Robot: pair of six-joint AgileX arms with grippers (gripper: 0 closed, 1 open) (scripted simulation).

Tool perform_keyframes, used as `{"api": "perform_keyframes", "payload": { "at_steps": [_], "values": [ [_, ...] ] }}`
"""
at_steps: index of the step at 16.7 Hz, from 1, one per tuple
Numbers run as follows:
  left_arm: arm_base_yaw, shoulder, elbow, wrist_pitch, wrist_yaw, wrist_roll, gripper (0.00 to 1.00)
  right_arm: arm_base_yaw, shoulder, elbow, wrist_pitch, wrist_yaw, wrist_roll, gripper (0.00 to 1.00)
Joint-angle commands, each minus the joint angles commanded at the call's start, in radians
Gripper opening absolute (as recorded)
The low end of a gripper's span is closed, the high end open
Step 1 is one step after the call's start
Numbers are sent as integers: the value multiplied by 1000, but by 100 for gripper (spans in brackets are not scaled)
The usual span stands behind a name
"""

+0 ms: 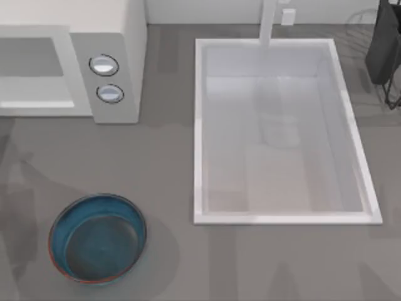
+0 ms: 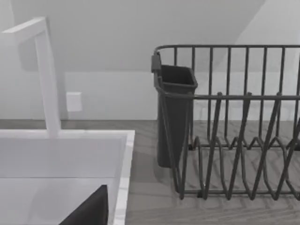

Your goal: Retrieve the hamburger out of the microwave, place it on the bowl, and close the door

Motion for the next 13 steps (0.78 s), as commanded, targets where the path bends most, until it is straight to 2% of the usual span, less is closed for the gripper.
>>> {"api": "perform_keyframes", "payload": {
  "at_steps": [4,10,13],
  "values": [
    [1,-132,10,-146,-2,0,0,0,0,0,0,0,0,100],
    [0,-147,9,-163,-2,2,0,0,0,0,0,0,0,100],
    [-26,-126,60,-221,-12,-57,0,0,0,0,0,0,0,100]
  ]
}}
